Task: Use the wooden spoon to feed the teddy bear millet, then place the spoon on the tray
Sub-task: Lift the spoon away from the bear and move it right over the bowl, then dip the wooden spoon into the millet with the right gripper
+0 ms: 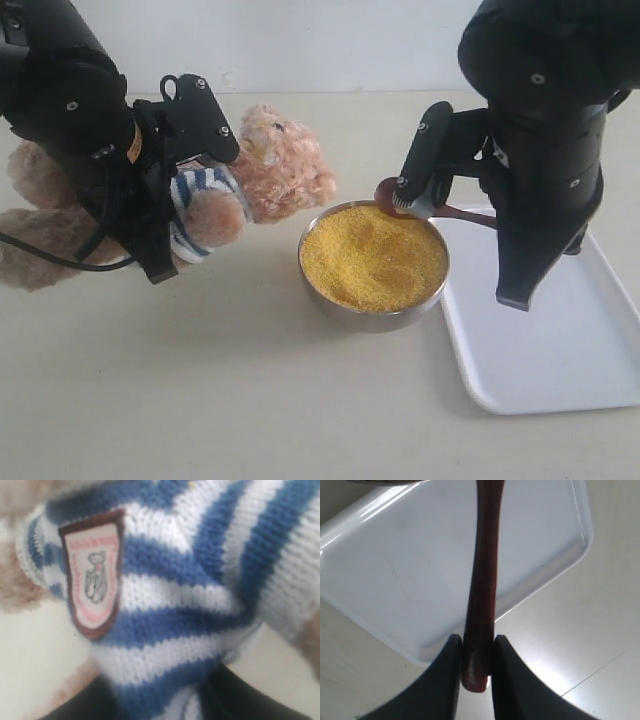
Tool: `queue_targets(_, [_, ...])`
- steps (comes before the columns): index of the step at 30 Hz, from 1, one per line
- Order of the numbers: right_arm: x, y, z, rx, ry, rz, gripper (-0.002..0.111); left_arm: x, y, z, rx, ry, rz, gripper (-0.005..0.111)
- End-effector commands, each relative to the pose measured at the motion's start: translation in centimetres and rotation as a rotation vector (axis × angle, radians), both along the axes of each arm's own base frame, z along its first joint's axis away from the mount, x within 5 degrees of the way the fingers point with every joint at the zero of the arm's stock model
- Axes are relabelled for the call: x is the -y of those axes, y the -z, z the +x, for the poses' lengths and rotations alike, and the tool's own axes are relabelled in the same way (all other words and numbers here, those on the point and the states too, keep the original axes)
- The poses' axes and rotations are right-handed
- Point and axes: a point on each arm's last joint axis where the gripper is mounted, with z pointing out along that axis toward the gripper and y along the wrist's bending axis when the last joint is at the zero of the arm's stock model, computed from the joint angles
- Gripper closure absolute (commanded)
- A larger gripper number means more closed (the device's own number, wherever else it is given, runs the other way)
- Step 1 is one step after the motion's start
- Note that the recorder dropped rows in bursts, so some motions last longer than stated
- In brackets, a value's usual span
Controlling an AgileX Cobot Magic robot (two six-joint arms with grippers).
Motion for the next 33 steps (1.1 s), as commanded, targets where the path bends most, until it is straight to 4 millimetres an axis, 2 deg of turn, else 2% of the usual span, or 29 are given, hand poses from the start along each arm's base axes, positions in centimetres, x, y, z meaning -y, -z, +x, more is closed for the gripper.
queue_targets(1, [-0.1,1.2,0.5,-0.024,-0.016,-0.048,0.109,0.0,-0.5,0.2,0.025,-0.016,-0.025,0.103])
queue_targets(8, [-0.4,2.2,1.0,-0.037,-0.028,-0.091,0.109,0.0,-0.5,0.1,0.022,-0.021,-0.028,0.103])
queue_targets(16, [-2.2,2.1,0.3,0.036,-0.140,-0.162,0.109,0.1,-0.5,0.2,0.026,-0.021,-0.034,0.103])
queue_targets(23, [-3.0,4.3,0.5,-0.010,-0.159,-0.213,0.109,0.1,-0.5,0.1,0.020,-0.030,-0.038,0.103])
queue_targets(33, [-4.1,5.4,0.1,-0.035,-0.204,-0.244,0.109,0.1,-0.5,0.1,0.020,-0.030,-0.038,0.103])
